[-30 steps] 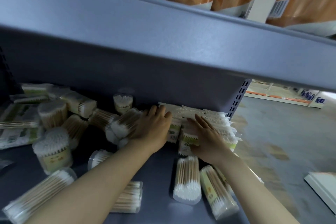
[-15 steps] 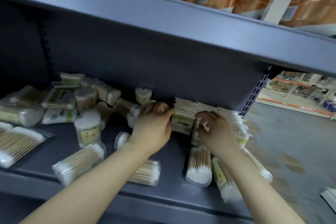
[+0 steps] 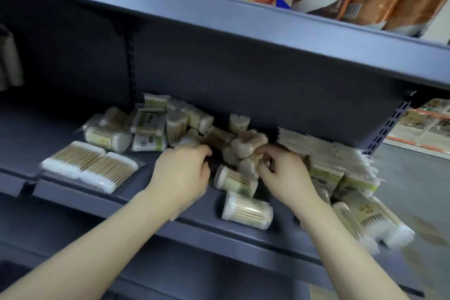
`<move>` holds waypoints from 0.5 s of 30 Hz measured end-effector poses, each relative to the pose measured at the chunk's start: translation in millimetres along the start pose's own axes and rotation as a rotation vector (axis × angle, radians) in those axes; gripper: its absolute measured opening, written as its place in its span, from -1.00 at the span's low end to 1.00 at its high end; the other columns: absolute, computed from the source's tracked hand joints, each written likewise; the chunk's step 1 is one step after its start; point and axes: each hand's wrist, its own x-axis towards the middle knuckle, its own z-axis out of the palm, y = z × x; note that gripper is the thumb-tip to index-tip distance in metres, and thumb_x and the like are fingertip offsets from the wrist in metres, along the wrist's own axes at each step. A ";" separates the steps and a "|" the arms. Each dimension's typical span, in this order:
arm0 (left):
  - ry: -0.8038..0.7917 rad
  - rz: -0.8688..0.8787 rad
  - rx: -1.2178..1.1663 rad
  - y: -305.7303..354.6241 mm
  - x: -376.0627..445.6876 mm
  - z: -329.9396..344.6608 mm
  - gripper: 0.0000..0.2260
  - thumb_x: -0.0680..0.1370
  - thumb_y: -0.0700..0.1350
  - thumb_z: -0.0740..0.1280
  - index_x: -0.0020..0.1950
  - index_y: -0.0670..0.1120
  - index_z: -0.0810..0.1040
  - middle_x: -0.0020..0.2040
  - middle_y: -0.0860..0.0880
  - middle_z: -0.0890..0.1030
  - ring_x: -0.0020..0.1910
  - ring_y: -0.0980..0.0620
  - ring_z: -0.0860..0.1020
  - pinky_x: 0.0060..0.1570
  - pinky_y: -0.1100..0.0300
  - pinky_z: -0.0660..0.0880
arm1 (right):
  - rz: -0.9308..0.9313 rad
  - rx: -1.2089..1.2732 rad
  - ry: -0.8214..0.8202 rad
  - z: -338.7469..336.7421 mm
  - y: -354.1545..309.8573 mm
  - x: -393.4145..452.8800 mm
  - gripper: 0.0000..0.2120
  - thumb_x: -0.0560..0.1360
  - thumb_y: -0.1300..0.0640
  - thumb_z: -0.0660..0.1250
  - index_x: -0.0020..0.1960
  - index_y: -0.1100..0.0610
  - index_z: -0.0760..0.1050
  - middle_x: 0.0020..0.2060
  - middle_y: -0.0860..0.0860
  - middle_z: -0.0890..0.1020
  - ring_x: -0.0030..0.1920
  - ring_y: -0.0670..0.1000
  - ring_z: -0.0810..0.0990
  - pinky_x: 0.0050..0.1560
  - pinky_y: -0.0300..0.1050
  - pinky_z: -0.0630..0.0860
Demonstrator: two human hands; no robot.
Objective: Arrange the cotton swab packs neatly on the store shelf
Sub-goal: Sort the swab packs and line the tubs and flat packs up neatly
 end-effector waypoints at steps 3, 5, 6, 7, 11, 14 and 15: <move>0.014 0.003 -0.009 -20.2 -14.2 -10.8 -0.86 0.42 -0.20 0.37 -0.04 -0.10 0.61 -0.18 -0.08 0.60 -0.21 -0.16 0.58 -0.36 0.15 0.31 | -0.019 0.026 -0.021 13.4 -22.6 2.3 -0.74 0.45 0.22 0.25 0.11 0.07 0.54 -0.29 -0.11 0.46 -0.24 -0.05 0.45 -0.35 -0.24 0.25; 0.033 -0.036 0.017 -32.4 -22.0 -21.3 -0.88 0.47 -0.14 0.32 -0.01 -0.07 0.56 -0.16 -0.01 0.55 -0.17 -0.09 0.55 -0.34 0.17 0.30 | -0.050 0.038 -0.041 21.8 -38.4 4.5 -0.74 0.45 0.21 0.26 0.12 0.06 0.53 -0.27 -0.13 0.48 -0.27 -0.12 0.42 -0.36 -0.36 0.24; 0.020 -0.076 0.011 -39.9 -26.3 -24.3 -0.86 0.52 -0.09 0.26 0.06 -0.03 0.52 -0.13 0.04 0.50 -0.12 -0.03 0.52 -0.30 0.18 0.31 | -0.067 0.048 -0.054 26.3 -46.3 5.7 -0.74 0.46 0.19 0.26 0.13 0.05 0.53 -0.23 -0.10 0.52 -0.24 -0.12 0.44 -0.32 -0.35 0.30; 0.013 -0.109 0.003 -48.4 -29.9 -27.2 -0.83 0.55 -0.05 0.21 0.11 -0.01 0.47 -0.13 0.09 0.43 -0.11 0.02 0.49 -0.28 0.18 0.32 | -0.079 0.059 -0.066 30.7 -54.5 6.8 -0.74 0.47 0.18 0.25 0.13 0.04 0.52 -0.17 -0.07 0.55 -0.20 -0.09 0.46 -0.27 -0.27 0.35; 0.007 -0.172 0.028 -79.8 -44.5 -40.1 -0.81 0.57 -0.04 0.16 0.16 0.01 0.45 -0.17 0.11 0.37 -0.11 0.05 0.48 -0.27 0.19 0.34 | -0.139 0.094 -0.079 50.5 -85.2 10.3 -0.76 0.48 0.19 0.25 0.12 0.05 0.52 -0.14 -0.06 0.48 -0.15 -0.06 0.42 -0.18 -0.18 0.31; -0.015 -0.230 0.054 -101.5 -54.0 -50.6 -0.81 0.57 -0.04 0.16 0.14 0.02 0.46 -0.14 0.12 0.44 -0.09 0.07 0.49 -0.28 0.19 0.32 | -0.174 0.100 -0.091 65.0 -104.2 14.6 -0.76 0.47 0.21 0.26 0.11 0.07 0.54 -0.16 -0.10 0.41 -0.11 -0.05 0.41 -0.15 -0.21 0.26; -0.021 -0.243 0.071 -107.9 -57.0 -53.9 -0.81 0.57 -0.04 0.16 0.14 0.03 0.46 -0.11 0.12 0.47 -0.08 0.08 0.50 -0.29 0.20 0.30 | -0.182 0.102 -0.100 69.1 -110.2 16.4 -0.75 0.47 0.21 0.26 0.12 0.07 0.54 -0.16 -0.11 0.40 -0.09 -0.04 0.42 -0.15 -0.23 0.24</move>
